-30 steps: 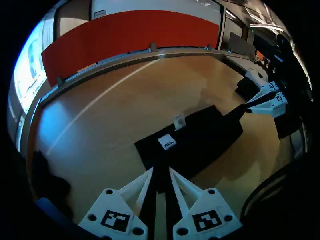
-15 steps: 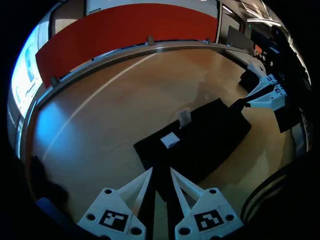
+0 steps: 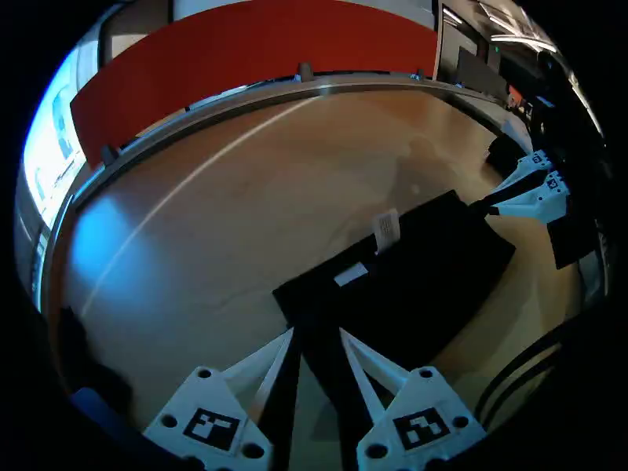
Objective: Fold towel
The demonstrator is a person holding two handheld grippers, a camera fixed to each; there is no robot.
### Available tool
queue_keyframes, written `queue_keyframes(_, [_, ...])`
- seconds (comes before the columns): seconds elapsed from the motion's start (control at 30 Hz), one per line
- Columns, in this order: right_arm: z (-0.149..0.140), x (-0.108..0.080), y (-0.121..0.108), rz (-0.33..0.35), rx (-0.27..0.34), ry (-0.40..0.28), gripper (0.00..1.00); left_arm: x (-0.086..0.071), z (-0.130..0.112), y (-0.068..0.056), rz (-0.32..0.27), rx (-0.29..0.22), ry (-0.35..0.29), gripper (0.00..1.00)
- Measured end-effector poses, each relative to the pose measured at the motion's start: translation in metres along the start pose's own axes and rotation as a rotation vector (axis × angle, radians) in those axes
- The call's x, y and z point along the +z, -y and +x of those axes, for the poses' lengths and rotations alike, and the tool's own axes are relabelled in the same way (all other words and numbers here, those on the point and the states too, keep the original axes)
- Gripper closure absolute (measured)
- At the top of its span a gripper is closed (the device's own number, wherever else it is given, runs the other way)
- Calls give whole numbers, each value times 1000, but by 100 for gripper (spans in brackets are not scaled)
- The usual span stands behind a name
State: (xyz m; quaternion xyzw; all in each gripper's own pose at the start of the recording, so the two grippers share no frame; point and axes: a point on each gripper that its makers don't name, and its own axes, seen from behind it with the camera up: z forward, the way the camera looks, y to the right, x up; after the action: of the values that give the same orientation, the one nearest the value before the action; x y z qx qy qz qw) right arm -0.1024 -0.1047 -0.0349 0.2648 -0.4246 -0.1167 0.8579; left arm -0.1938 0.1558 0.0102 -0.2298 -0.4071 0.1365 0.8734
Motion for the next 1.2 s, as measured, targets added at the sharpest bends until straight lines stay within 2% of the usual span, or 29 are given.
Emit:
queue_keyframes(0.23, [-1,13,-14,-66,16,10,76,7,1,10,40,26,2,56])
queue_keyframes(0.3, [1,14,-17,-78,20,7,70,8,2,11,45,25,2,52])
queue_keyframes(0.37, [3,14,-21,-96,17,1,60,8,4,13,49,19,0,42])
queue_keyframes(0.43, [5,13,-25,-112,11,-3,53,7,5,15,52,15,-2,39])
queue_keyframes(0.5, [6,12,-29,-125,3,-4,51,7,5,17,56,11,-4,30])
queue_keyframes(0.83, [12,8,-43,-169,11,-26,46,3,7,32,111,5,-18,7])
queue_keyframes(0.97, [15,4,-43,-168,11,-43,28,-1,11,36,121,-6,-33,7])
queue_keyframes(1.03, [16,2,-43,-167,10,-49,17,-3,13,37,121,-13,-39,7])
queue_keyframes(1.1, [17,-1,-43,-167,9,-54,12,-5,14,38,119,-19,-44,7])
queue_keyframes(1.2, [19,-5,-41,-166,7,-64,12,-7,14,38,119,-26,-45,7])
